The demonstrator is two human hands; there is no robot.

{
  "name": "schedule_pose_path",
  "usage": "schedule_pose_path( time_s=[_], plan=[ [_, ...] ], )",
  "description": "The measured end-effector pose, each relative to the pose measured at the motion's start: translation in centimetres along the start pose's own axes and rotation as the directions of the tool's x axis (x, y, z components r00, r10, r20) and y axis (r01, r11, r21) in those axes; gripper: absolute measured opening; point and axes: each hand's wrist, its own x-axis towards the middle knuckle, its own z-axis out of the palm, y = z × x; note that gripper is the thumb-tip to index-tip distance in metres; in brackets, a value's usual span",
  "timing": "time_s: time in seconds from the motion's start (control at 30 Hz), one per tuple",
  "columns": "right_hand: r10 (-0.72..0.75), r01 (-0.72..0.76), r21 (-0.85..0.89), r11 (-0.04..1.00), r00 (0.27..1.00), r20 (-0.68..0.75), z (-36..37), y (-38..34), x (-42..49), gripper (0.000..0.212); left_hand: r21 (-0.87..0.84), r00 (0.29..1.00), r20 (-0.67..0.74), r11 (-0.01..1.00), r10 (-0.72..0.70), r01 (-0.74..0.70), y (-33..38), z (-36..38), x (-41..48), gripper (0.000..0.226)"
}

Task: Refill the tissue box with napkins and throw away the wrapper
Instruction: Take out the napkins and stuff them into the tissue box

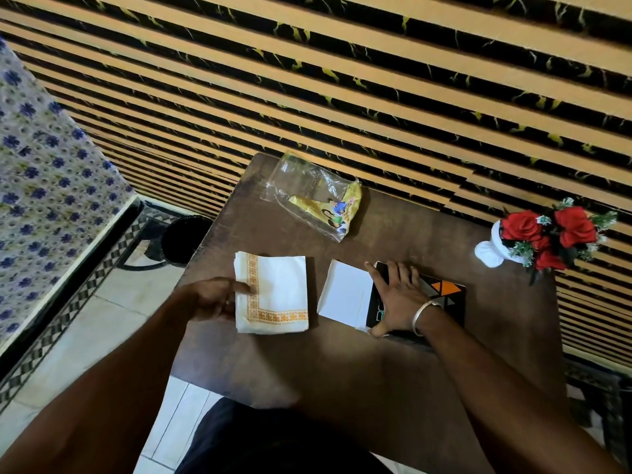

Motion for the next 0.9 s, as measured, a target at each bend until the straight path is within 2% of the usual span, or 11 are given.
schedule_pose_path(
  time_s=[0.33, 0.6, 0.9],
  plan=[
    [0.001, -0.001, -0.007, 1.0, 1.0, 0.012, -0.3, -0.1, -0.3, 0.143, 0.005, 0.997, 0.018, 0.997, 0.071, -0.071, -0.4, -0.1, 0.4, 0.04],
    [0.002, -0.002, 0.007, 1.0, 1.0, 0.015, -0.2, 0.0, -0.1, 0.143, 0.01, 0.985, -0.021, 0.985, 0.173, -0.173, -1.3, 0.0, 1.0, 0.04],
    [-0.002, 0.002, 0.016, 1.0, 1.0, 0.002, -0.2, 0.1, 0.0, 0.142, 0.101, 0.977, -0.04, 0.974, 0.208, -0.203, -0.5, 1.9, 0.6, 0.037]
  ],
)
